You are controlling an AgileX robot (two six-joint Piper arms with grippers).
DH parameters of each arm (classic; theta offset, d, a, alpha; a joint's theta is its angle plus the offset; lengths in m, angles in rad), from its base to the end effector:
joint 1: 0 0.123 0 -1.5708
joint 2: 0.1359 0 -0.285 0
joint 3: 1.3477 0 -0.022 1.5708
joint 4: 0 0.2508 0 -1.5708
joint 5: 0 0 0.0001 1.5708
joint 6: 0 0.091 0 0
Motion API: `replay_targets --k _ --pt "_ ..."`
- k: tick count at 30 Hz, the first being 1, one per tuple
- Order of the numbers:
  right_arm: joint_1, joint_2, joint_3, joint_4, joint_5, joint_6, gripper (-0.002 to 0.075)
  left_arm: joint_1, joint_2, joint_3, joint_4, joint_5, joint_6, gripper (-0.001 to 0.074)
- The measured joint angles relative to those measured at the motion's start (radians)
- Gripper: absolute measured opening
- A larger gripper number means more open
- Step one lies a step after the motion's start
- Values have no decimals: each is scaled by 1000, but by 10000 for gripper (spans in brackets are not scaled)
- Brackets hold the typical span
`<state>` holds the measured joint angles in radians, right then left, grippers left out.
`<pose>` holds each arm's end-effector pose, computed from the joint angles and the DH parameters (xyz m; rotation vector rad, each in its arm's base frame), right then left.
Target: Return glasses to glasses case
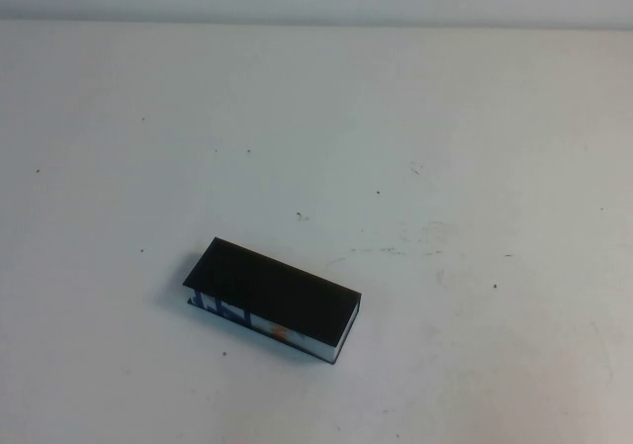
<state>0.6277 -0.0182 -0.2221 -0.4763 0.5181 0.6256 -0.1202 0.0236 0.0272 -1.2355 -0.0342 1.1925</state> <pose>0.0406 0.0038 0.2454 -0.1934 1.7157 0.4216 0.0592 -0.0043 0.2037 0.0332 1.5237 -0.1056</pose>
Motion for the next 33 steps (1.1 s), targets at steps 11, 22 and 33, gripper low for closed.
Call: replay_targets --k 11,22,33 --pt "-553 2 247 -195 -494 158 -11 0 0 0 -1 0 1 -4" --pt "-567 2 248 -204 -518 167 -11 0 0 0 -1 0 1 -4" --pt "-556 2 249 594 -224 -706 -11 0 0 0 -1 0 1 -4"
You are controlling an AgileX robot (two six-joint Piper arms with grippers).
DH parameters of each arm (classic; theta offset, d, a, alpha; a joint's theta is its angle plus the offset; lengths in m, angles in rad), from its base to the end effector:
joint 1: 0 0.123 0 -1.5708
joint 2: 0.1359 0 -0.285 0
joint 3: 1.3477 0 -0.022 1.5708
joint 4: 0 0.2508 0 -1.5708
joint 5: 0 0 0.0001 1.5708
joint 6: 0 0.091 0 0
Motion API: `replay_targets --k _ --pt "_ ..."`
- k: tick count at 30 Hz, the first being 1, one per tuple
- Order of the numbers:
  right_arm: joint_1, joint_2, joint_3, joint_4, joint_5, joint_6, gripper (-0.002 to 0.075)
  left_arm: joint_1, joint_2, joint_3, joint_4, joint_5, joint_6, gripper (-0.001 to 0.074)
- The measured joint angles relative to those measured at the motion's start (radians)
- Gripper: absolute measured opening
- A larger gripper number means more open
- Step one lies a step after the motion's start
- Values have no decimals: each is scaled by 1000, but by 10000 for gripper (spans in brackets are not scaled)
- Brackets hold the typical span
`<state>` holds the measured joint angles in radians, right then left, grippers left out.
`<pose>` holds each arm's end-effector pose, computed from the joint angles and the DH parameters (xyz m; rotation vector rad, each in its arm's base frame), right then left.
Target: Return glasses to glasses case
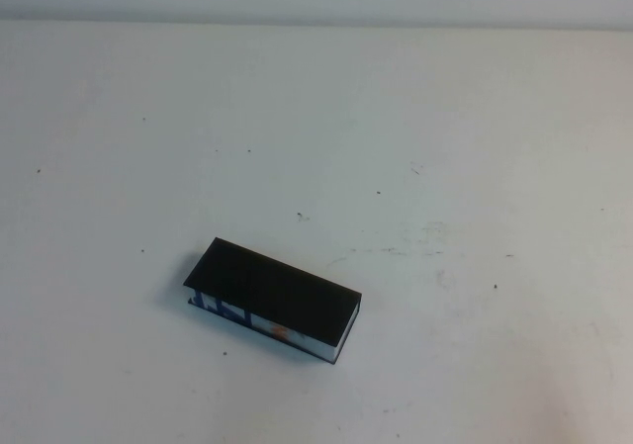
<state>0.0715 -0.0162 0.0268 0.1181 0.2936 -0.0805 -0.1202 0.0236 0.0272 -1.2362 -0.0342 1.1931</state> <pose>0.0539 0.0070 0.1787 -0.0593 1.7860 0.1053 0.0592 -0.0043 0.2037 0.0331 1.5238 -0.1057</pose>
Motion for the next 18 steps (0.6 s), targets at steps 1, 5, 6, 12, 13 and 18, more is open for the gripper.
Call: replay_targets --k 1,5,6,12,13,18 --pt "0 0 0 20 23 -35 -11 0 0 0 0 0 0 -4" --pt "0 0 0 66 56 -102 -11 0 0 0 0 0 0 -4" --pt "0 0 0 70 56 -108 -11 0 0 0 0 0 0 -4" --pt "0 0 0 74 58 -115 -11 0 0 0 0 0 0 -4" --pt "0 0 0 74 58 -115 -11 0 0 0 0 0 0 -4" --pt "0 0 0 74 58 -115 -11 0 0 0 0 0 0 -4"
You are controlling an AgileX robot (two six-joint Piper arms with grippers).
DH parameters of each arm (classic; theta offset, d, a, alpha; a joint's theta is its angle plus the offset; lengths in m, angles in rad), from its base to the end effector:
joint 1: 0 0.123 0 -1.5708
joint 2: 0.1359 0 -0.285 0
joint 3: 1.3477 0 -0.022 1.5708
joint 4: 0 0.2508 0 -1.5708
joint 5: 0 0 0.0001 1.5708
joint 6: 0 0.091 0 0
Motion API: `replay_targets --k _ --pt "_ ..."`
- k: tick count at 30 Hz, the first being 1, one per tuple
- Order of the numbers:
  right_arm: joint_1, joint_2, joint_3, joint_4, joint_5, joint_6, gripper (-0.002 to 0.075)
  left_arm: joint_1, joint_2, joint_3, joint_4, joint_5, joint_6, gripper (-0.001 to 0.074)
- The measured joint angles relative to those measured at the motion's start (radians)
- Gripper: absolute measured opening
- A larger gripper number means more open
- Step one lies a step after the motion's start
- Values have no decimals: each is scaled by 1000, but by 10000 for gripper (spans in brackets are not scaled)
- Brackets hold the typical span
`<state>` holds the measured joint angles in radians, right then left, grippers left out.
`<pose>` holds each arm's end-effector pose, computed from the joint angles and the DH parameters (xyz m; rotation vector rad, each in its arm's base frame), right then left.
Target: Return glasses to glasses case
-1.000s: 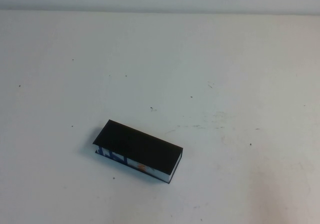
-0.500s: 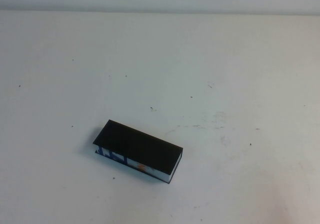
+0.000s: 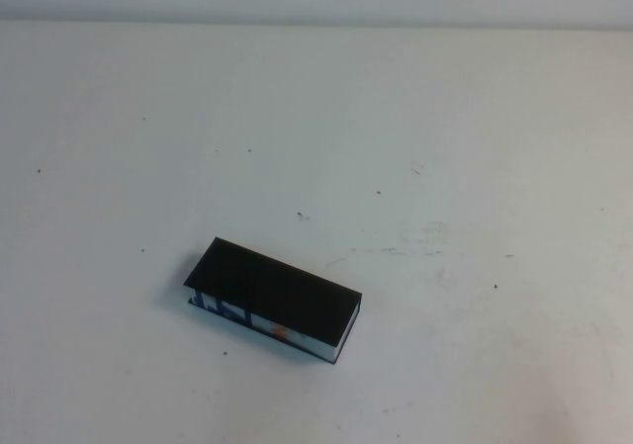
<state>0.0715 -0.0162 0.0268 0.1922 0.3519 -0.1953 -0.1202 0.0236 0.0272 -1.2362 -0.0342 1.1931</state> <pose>0.0524 0.0098 0.1739 -0.1253 1.8364 0.1005 0.0592 -0.0043 0.2037 0.0331 1.5238 -0.1057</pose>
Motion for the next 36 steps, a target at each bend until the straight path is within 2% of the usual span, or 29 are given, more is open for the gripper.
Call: replay_targets --k 8,10,12,15,17,19,25,36 --pt "0 0 0 0 0 0 -11 0 0 0 5 -2 0 -4" --pt "0 0 0 0 0 0 -11 0 0 0 92 -4 -42 -4" --pt "0 0 0 0 0 0 -11 7 0 0 335 -1 -256 -4" --pt "0 0 0 2 0 0 -11 47 -19 0 837 44 -694 -4" --pt "0 0 0 2 0 0 -11 73 -31 0 1052 132 -912 -4" --pt "0 0 0 2 0 0 -11 84 -33 0 1152 234 -1027 -4" --pt "0 0 0 4 0 0 -11 85 -33 0 1226 405 -1100 -4" --pt "0 0 0 4 0 0 -11 85 -33 0 1236 419 -1112 -4"
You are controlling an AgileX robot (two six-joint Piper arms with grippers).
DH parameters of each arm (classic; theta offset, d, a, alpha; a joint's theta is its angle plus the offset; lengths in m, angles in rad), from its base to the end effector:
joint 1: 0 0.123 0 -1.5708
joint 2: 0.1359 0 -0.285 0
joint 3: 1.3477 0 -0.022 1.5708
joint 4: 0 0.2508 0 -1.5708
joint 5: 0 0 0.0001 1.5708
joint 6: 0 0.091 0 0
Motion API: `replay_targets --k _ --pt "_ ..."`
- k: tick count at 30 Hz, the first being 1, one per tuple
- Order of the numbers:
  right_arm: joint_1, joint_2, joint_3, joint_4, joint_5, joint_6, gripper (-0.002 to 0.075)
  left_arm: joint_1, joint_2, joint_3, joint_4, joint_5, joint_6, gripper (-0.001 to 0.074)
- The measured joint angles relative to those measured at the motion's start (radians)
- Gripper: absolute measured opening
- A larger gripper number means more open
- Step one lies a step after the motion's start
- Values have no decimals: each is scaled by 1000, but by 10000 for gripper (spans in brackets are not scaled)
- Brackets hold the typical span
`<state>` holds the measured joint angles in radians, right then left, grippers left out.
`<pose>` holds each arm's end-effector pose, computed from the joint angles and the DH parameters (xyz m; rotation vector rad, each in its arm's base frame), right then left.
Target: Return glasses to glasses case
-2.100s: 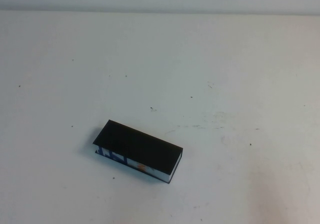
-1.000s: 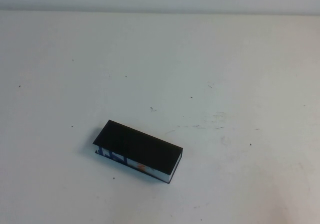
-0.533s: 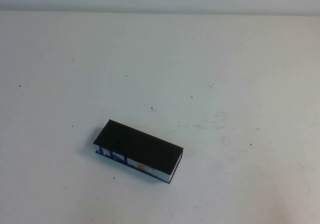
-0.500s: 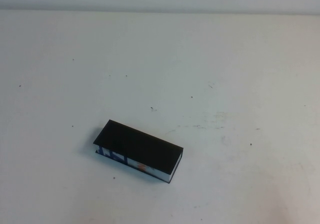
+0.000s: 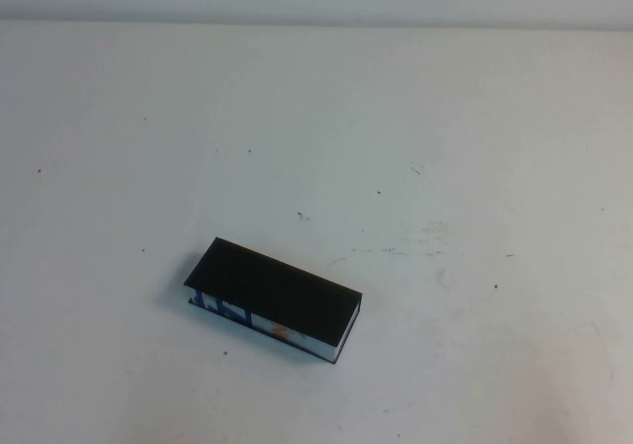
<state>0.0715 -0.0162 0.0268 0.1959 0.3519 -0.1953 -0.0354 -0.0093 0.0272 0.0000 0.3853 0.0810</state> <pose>0.0523 0.0099 0.1739 -0.1230 1.8364 0.1040 0.0524 -0.0019 0.1699 0.1098 1.8837 0.0312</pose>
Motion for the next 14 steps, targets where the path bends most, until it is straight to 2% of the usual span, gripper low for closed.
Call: replay_targets --k 14 --pt "0 0 0 0 0 0 -11 0 -2 0 0 0 0 -4"
